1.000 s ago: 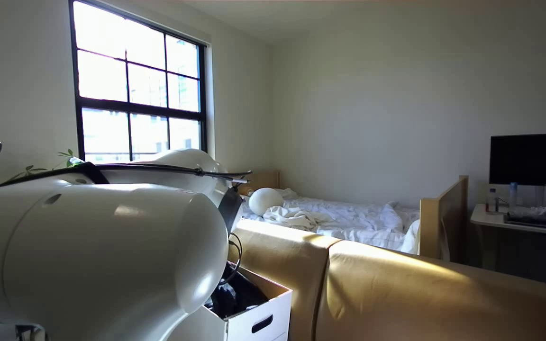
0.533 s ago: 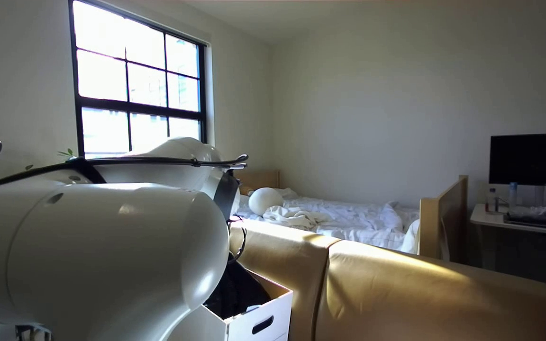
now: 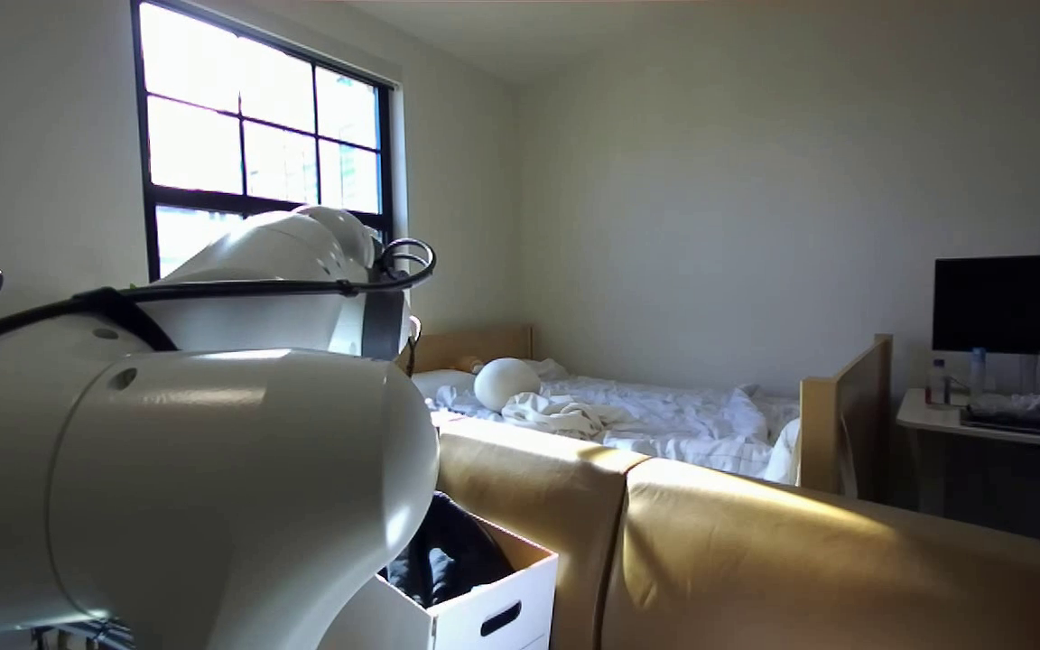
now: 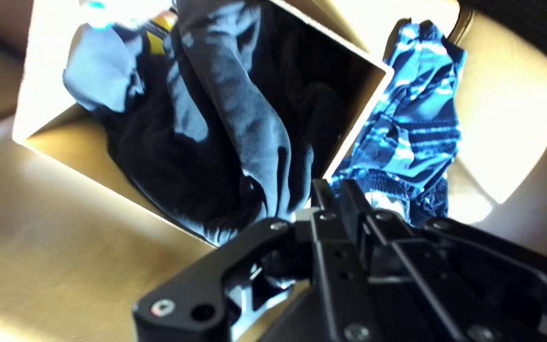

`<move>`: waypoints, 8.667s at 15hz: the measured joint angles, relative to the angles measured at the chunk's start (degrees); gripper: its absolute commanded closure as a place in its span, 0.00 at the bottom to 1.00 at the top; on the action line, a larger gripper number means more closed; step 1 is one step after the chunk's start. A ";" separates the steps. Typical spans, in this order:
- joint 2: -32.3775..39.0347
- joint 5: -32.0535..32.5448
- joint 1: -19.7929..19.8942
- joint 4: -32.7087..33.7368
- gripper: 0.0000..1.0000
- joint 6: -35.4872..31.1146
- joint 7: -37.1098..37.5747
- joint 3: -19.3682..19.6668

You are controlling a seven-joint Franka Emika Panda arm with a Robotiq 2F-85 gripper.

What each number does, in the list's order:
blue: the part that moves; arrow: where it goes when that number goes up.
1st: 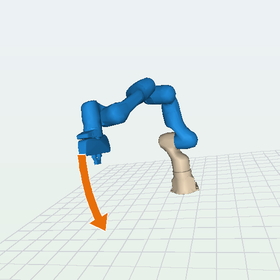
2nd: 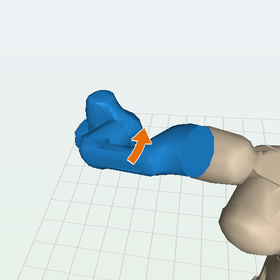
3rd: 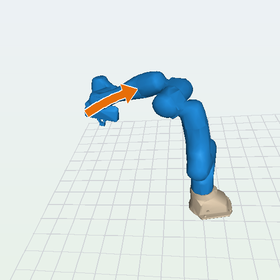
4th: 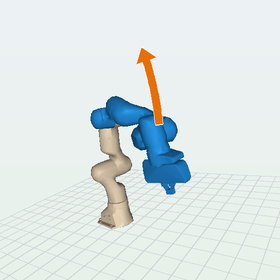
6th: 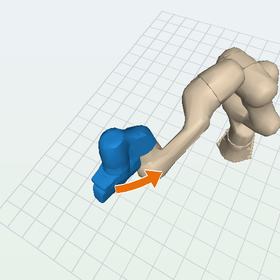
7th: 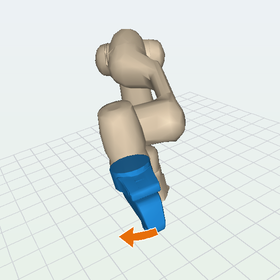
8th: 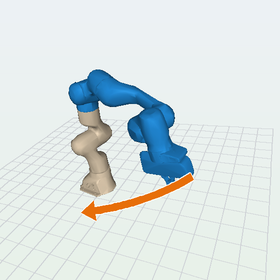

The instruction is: Remove the clothing from the box and put it on the couch

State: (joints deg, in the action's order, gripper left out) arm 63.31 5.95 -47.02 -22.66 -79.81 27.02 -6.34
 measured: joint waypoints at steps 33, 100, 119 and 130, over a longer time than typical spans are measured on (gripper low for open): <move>22.90 1.97 4.59 -12.04 0.26 -48.39 -17.90 2.41; -38.21 21.14 23.38 -12.24 0.95 35.04 -15.39 5.58; -36.77 14.71 40.64 -25.76 0.96 21.08 -17.38 10.09; -41.69 9.14 39.80 -39.10 0.90 11.57 -17.41 7.88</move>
State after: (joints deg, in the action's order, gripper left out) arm 21.62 15.10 -7.23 -61.76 -68.25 9.61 1.54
